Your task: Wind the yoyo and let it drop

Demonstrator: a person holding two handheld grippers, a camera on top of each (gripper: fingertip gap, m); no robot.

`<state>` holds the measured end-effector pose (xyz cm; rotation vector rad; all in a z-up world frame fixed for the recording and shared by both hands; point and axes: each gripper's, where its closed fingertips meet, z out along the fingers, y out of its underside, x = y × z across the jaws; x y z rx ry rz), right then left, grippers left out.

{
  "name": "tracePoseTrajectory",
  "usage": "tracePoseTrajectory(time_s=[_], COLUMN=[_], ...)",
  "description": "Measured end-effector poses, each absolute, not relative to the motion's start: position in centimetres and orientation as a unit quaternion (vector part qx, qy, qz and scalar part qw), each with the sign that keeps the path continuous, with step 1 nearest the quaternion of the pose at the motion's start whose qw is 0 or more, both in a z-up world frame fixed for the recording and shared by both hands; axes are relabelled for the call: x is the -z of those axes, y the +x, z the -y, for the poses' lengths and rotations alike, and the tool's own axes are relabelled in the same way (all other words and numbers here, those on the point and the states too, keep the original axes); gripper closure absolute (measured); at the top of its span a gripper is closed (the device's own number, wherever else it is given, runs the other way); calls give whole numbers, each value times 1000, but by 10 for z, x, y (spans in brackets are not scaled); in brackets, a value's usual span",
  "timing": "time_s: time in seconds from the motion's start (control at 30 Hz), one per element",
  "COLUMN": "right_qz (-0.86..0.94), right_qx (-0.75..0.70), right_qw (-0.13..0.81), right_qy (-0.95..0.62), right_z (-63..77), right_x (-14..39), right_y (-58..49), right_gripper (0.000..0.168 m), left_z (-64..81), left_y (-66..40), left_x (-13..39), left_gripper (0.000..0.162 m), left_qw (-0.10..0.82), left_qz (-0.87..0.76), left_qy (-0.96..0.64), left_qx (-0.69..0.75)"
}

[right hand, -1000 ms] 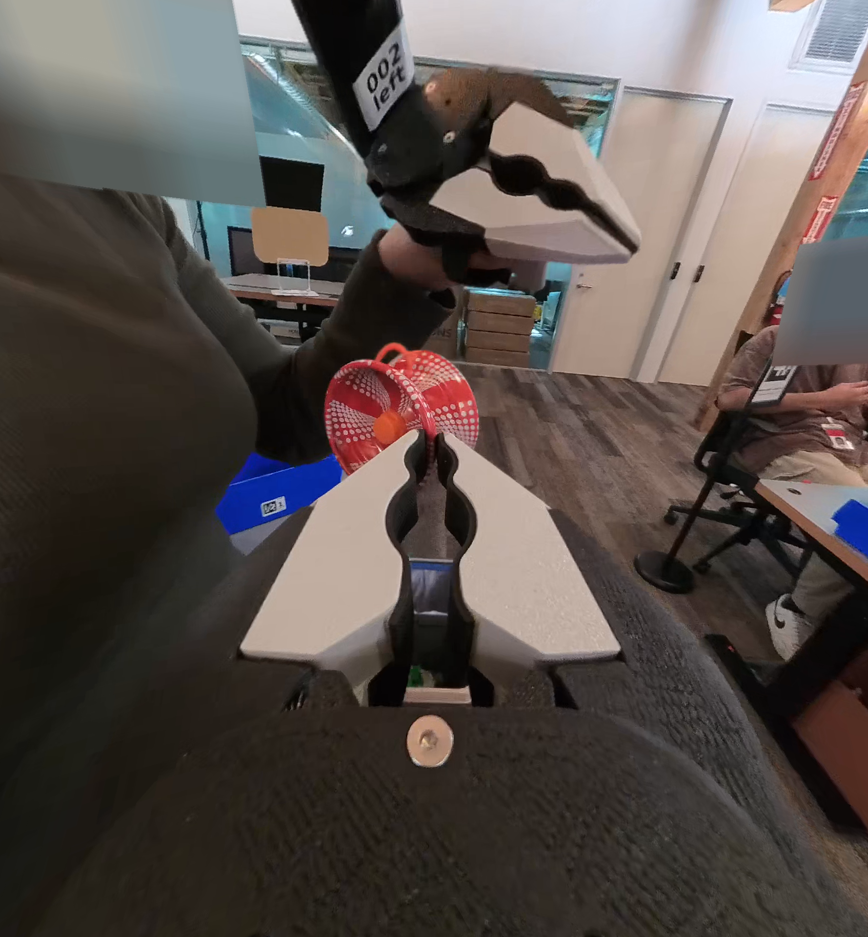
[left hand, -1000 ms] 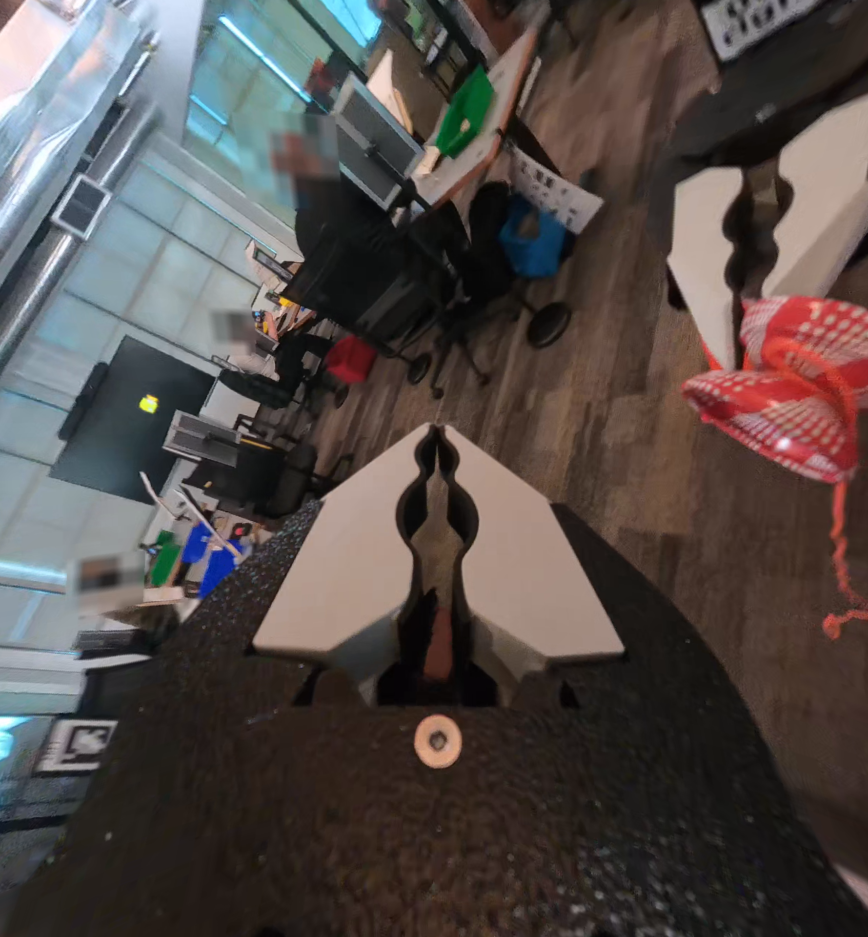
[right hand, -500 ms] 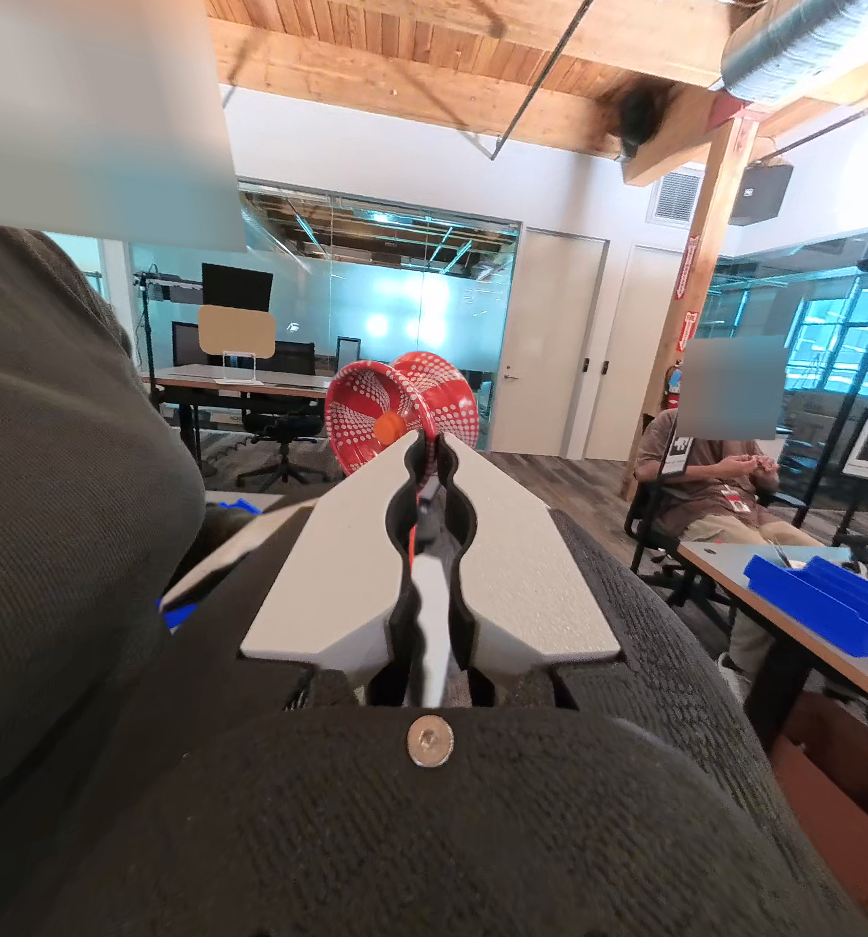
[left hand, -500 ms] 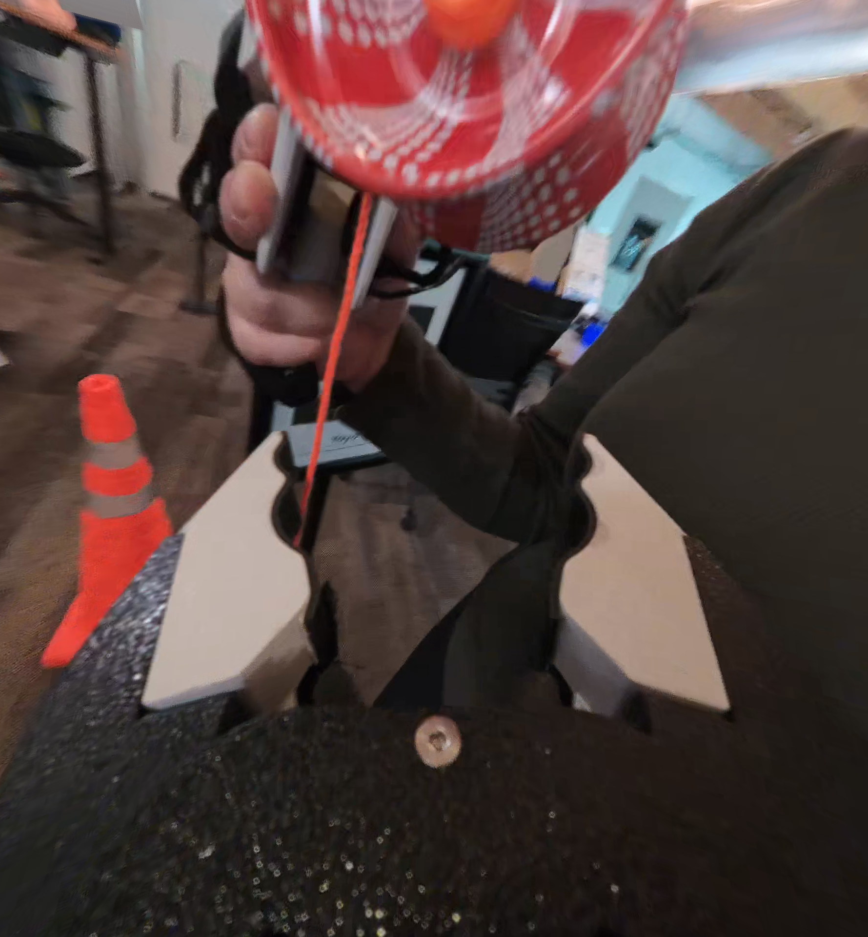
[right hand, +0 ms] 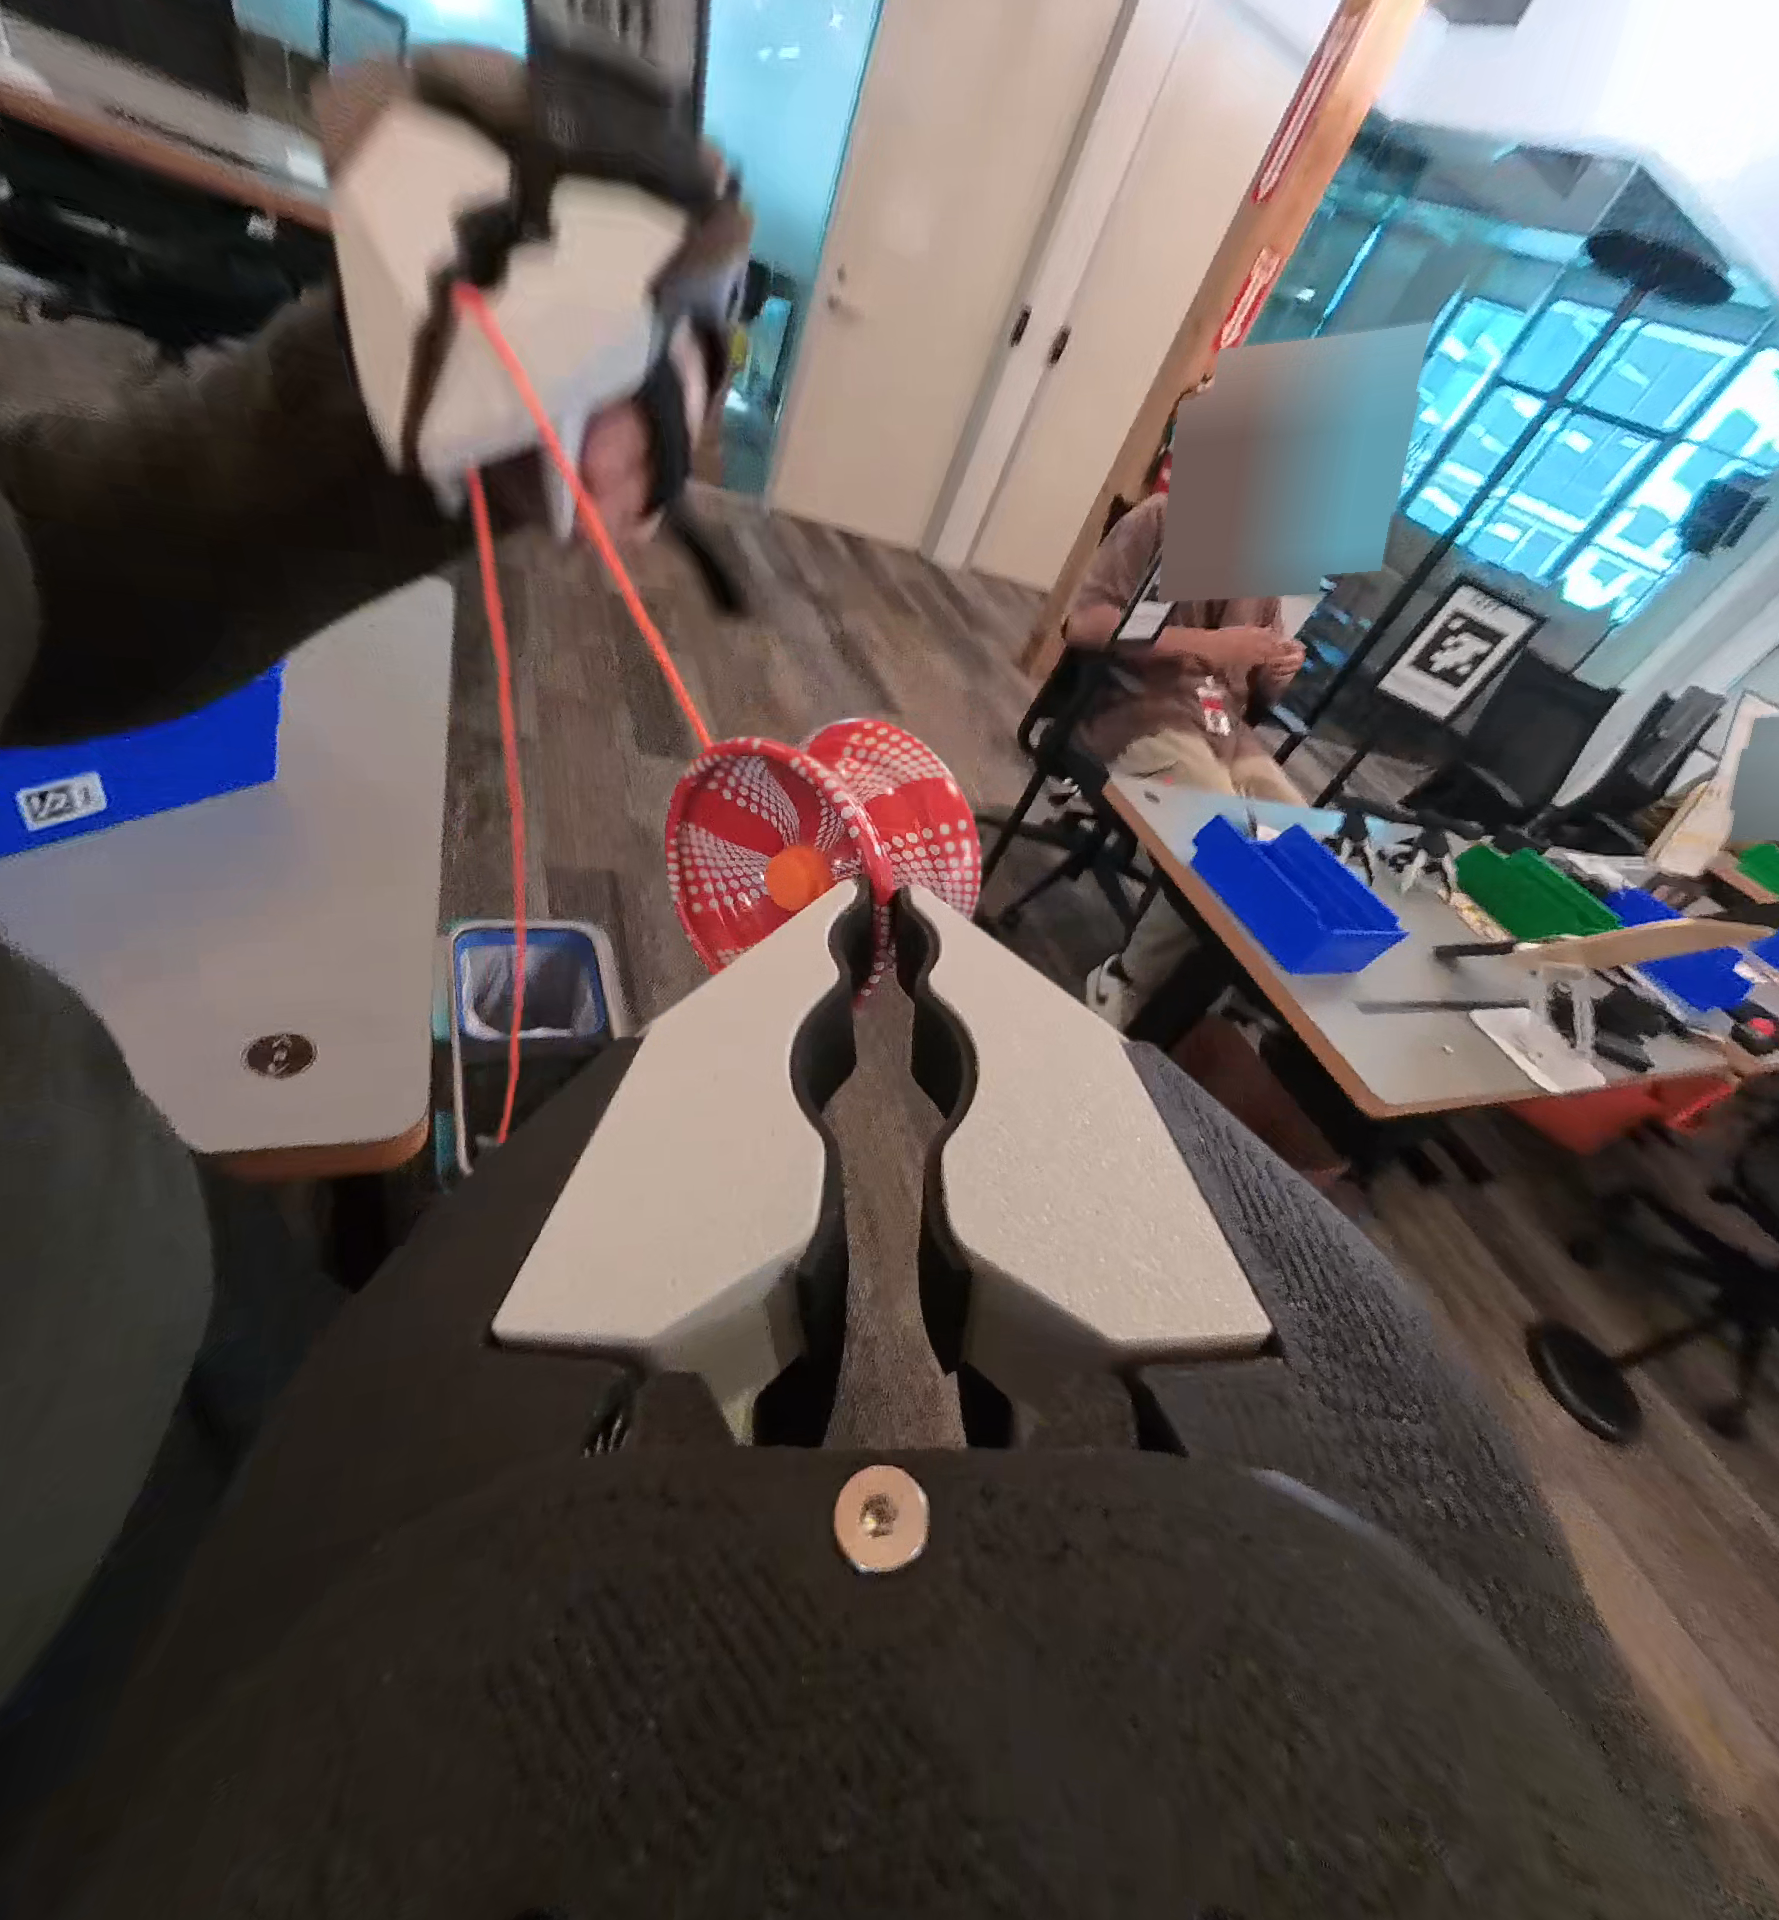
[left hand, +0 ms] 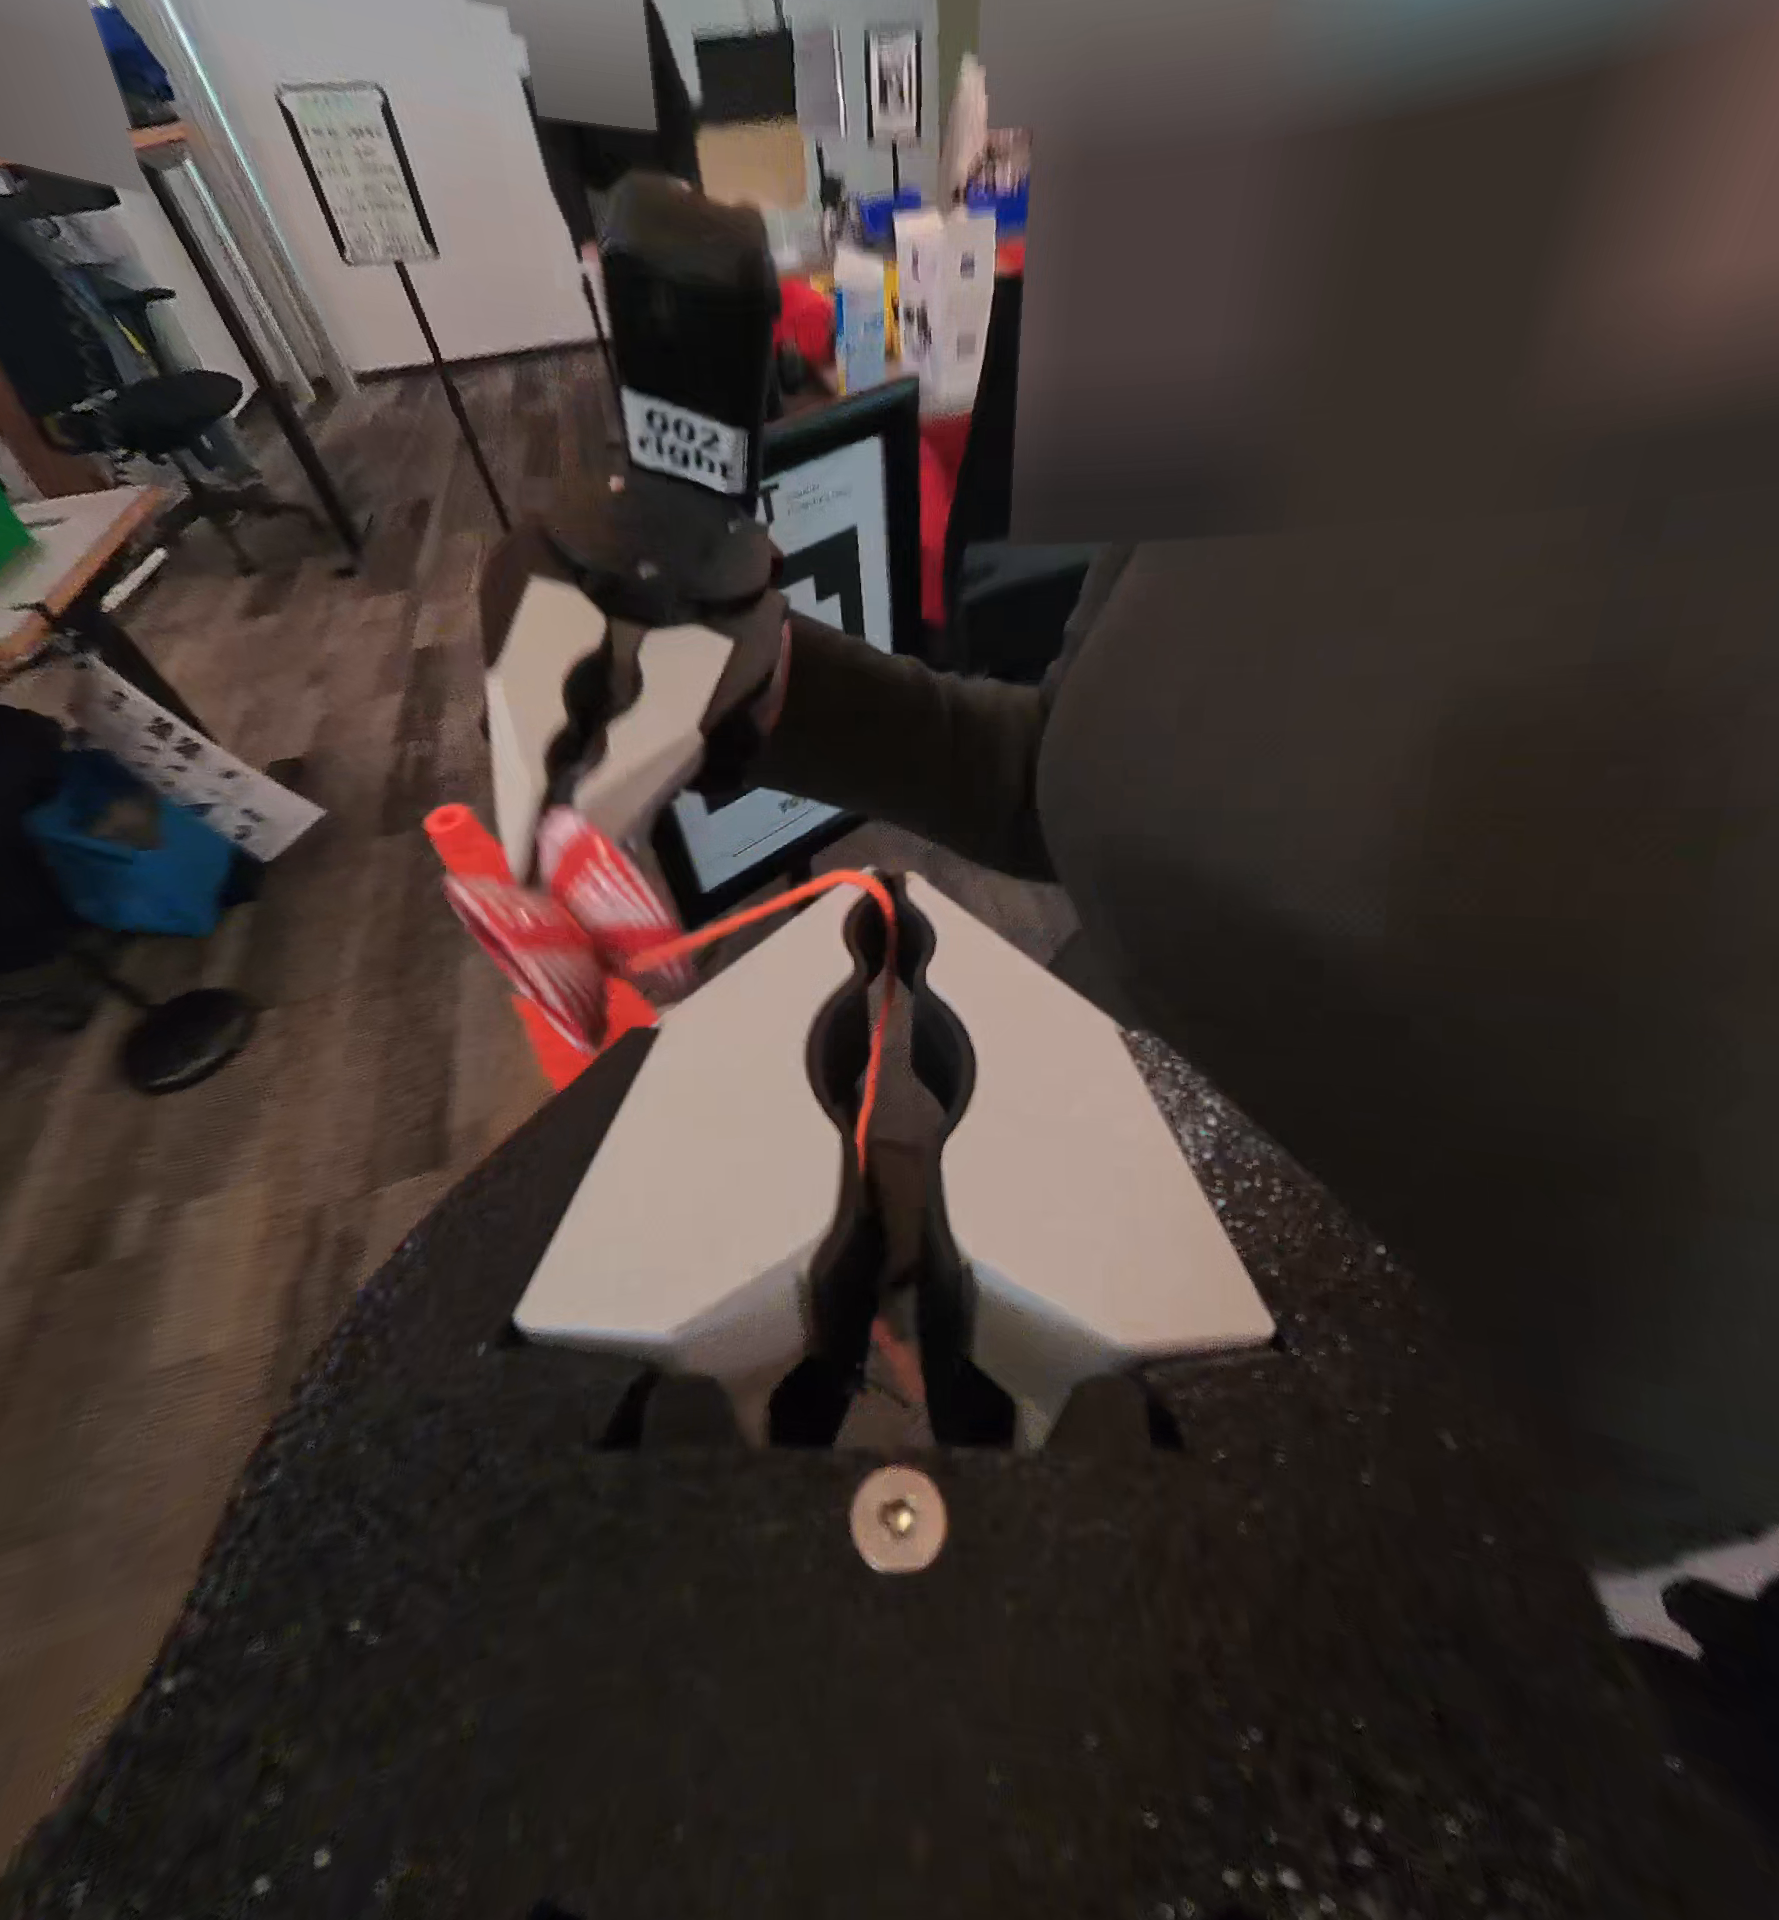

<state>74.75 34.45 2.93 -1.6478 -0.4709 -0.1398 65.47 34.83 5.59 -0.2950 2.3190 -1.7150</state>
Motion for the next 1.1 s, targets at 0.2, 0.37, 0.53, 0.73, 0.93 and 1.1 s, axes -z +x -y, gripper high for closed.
tracePoseTrajectory(time_s=[0.2,0.37,0.53,0.73,0.93,1.1], right_qz=[259,286,292,291,215,157], right_qx=[-34,-126,-197,-303,-335,-336], right_qw=[632,629,654,697,754,784], right_qy=[-730,-712,-669,-581,-523,-497], right_z=[-360,-370,-368,-366,-362,-354], right_x=[-11,-1,-12,-35,-60,-71], right_y=[712,687,673,657,692,721], right_gripper=[167,167,167,168,167,167], left_z=[-353,-382,-403,-408,-416,-456], left_y=[665,689,724,759,747,745], left_x=[-87,-92,-84,-34,72,94], left_gripper=[162,162,162,162,146,99], left_qw=[182,163,166,172,73,146], left_qz=[-865,-896,-898,-874,-875,-818], left_qy=[-37,-79,-119,-194,-287,-381], left_qx=[466,405,390,412,382,404])
